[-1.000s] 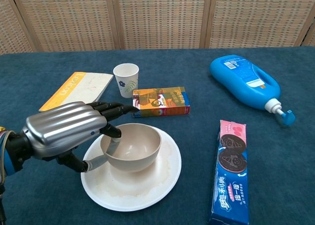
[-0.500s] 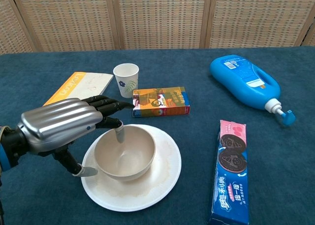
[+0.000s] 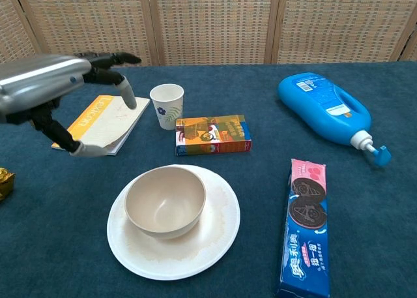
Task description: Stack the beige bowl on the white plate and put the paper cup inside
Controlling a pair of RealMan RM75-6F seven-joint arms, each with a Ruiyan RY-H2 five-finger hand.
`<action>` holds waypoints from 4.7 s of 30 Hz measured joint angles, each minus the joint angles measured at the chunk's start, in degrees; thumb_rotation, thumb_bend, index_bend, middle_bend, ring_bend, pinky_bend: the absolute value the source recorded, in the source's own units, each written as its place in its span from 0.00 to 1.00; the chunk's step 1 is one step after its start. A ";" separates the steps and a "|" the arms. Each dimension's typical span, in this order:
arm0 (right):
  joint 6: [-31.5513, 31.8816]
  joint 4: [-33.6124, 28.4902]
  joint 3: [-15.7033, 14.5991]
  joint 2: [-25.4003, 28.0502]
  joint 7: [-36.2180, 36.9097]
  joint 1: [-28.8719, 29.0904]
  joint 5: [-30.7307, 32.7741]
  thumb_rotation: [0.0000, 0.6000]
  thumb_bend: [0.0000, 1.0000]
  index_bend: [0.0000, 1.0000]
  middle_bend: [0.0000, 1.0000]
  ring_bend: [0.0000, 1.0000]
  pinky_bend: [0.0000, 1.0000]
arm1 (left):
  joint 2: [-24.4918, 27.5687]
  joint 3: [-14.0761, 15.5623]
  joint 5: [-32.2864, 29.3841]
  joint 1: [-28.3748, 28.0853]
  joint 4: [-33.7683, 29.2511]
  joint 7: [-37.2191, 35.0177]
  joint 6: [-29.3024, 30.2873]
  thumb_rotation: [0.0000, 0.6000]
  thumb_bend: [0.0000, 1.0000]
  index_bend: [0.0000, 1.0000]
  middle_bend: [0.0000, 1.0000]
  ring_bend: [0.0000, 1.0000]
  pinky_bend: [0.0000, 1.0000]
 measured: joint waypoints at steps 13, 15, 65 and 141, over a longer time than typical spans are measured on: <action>-0.91 0.27 0.12 0.03 0.48 0.19 0.90 1.00 0.14 0.00 0.00 0.00 0.00 | -0.01 -8.08 -13.29 -5.53 7.45 3.30 -4.81 1.00 0.27 0.37 0.00 0.00 0.01; -1.16 0.35 0.15 0.08 0.80 0.24 1.09 1.00 0.14 0.00 0.00 0.00 0.00 | -1.05 -8.82 -15.07 -6.74 9.46 4.18 -5.88 1.00 0.27 0.38 0.00 0.00 0.01; -5.62 4.41 1.35 -0.11 6.78 1.23 5.37 1.00 0.14 0.00 0.00 0.00 0.00 | -25.41 -10.84 -33.46 -26.21 43.59 11.14 -18.25 1.00 0.40 0.64 0.00 0.00 0.06; -2.80 1.93 0.84 1.20 6.60 0.17 2.96 1.00 0.14 0.00 0.00 0.00 0.00 | 6.05 5.10 -23.32 -16.68 -15.28 14.14 -16.15 1.00 0.41 0.67 0.00 0.00 0.03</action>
